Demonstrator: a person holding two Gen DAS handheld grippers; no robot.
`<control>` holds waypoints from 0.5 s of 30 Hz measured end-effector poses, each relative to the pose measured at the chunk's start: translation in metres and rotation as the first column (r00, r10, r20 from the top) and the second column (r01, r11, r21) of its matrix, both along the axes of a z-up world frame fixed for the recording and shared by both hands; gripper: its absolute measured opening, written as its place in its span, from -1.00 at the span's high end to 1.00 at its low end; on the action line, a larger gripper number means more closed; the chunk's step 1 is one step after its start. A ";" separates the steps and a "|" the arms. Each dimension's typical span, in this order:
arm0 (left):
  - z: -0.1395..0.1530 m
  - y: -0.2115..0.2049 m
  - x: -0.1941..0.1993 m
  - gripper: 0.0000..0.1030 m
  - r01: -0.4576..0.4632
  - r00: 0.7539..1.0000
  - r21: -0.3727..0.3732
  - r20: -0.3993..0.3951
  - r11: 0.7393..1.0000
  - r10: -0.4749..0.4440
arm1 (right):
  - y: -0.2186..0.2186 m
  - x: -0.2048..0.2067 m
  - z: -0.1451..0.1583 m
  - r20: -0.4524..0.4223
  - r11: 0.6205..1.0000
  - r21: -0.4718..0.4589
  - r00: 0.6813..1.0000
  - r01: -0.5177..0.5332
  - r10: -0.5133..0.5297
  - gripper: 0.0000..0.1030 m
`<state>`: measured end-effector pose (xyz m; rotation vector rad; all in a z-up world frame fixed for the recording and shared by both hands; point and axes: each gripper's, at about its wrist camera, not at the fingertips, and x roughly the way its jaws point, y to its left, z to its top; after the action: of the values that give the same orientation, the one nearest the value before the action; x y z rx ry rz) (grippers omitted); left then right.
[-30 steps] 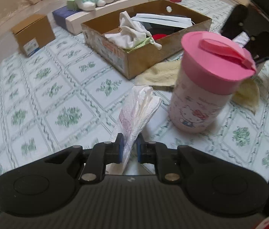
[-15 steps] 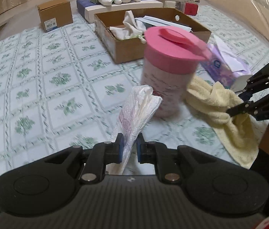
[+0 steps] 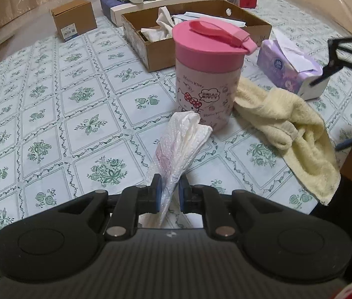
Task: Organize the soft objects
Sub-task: 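Lift the cream towel with the right gripper while the left gripper holds the white pad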
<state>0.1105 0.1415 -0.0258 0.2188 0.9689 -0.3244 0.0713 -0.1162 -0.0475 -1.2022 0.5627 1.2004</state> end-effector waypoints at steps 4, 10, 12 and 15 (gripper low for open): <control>-0.006 0.001 0.001 0.77 -0.011 1.000 -0.022 -0.011 1.000 0.011 | 0.008 -0.004 -0.030 0.093 0.986 -0.068 0.983 -0.151 0.157 -0.80; -0.015 -0.001 0.004 0.77 -0.011 1.000 -0.038 -0.023 0.999 0.010 | 0.022 0.042 -0.039 0.047 1.000 -0.016 0.999 -0.023 0.024 -0.87; -0.017 -0.001 0.007 0.77 -0.008 1.000 -0.043 -0.025 0.999 0.007 | 0.028 0.058 -0.039 -0.028 0.999 -0.028 0.999 0.023 -0.024 -0.94; -0.018 -0.001 0.010 0.77 -0.012 1.000 -0.050 -0.027 0.999 0.011 | 0.034 0.075 -0.039 -0.111 0.998 -0.045 0.992 0.048 -0.053 -0.98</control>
<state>0.1201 0.1410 -0.0441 0.1629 0.9865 -0.3413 0.1460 -0.0825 -0.0861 -1.1548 0.7018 1.2235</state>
